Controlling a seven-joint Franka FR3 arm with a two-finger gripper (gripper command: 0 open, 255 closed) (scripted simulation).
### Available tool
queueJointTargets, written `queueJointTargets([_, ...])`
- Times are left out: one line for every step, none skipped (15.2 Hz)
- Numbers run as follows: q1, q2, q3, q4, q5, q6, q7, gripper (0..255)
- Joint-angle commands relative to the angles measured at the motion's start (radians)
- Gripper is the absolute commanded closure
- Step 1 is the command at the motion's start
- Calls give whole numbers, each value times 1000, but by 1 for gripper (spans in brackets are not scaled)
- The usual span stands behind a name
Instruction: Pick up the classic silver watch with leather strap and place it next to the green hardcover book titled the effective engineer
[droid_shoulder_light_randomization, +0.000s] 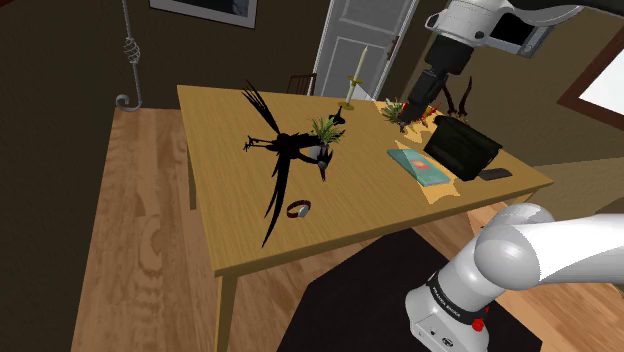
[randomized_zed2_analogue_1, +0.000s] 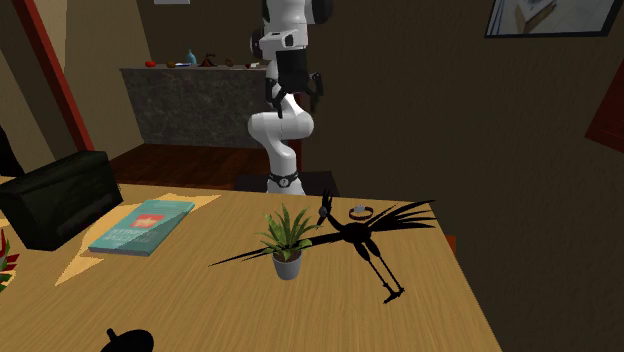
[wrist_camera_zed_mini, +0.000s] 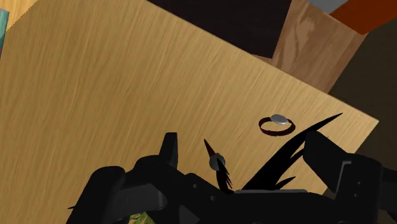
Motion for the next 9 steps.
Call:
queueJointTargets([0,0,0,0,0,0,0,0])
queueJointTargets([-8,-7,28,-29,14,26,54,0])
queueJointTargets([-17,-11,56,-56,29,52,107,0])
queueJointTargets([-25,-13,85,-80,44,78,160,0])
queueJointTargets([-33,-13,115,-103,60,105,213,0])
queueJointTargets([-41,-10,144,-124,75,132,267,0])
queueJointTargets([-48,-4,175,-142,90,160,320,0])
queueJointTargets([-56,5,205,-159,104,188,373,0])
queueJointTargets([-64,16,237,-173,119,217,427,0])
